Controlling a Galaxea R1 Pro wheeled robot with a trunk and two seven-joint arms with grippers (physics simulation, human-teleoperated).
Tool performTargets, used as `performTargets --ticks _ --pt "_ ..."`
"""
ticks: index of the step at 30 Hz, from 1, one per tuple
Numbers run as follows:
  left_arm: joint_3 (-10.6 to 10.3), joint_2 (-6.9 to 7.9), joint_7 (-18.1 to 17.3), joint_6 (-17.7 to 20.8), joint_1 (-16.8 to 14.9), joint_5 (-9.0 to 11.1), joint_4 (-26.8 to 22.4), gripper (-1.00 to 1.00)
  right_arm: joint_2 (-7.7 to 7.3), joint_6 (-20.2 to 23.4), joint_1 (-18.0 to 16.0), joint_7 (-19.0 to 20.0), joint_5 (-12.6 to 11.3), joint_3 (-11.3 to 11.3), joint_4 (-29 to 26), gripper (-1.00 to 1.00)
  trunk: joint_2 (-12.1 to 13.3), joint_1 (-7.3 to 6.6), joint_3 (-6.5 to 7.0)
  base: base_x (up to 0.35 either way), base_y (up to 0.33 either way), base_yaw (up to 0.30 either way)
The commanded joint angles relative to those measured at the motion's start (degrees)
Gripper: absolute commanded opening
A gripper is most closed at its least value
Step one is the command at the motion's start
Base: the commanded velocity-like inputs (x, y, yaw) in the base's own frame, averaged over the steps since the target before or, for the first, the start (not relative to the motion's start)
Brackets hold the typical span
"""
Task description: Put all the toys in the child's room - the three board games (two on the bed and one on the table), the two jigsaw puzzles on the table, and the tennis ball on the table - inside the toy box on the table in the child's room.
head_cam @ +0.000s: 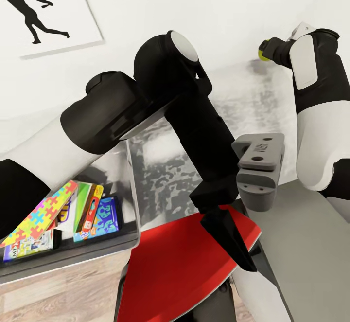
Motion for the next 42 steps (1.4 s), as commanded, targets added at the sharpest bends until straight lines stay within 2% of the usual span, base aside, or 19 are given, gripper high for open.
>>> performTargets --ticks 1,25,34,38,42 --pt "-0.1 0.00 -0.1 0.6 -0.1 0.0 0.0 1.00 -0.05 0.1 0.0 -0.6 -0.8 0.0 -0.1 -1.00 -0.1 0.04 0.03 0.000 0.000 0.000" --pt "-0.1 0.00 0.1 0.6 -0.1 0.0 0.0 1.00 -0.10 0.2 0.1 -0.6 -0.8 0.0 -0.7 -1.00 -0.1 0.04 2.26 -0.022 0.000 0.000" --pt "0.1 0.05 0.1 0.6 0.2 -0.3 0.0 1.00 -0.10 2.4 0.8 -0.6 -0.9 0.0 -2.8 -1.00 -0.1 0.04 3.10 -0.093 -0.060 0.000" --pt "0.4 0.75 0.1 0.6 0.3 -0.4 0.0 1.00 -0.06 2.5 0.9 -0.6 -0.9 0.0 -2.8 -1.00 -0.1 0.04 3.48 -0.041 -0.109 0.000" --pt "0.5 2.21 0.1 0.6 0.3 -0.3 0.0 1.00 -0.06 3.1 0.9 -0.6 -0.9 0.0 -2.7 -1.00 -0.1 0.04 3.86 -0.026 -0.022 0.000"
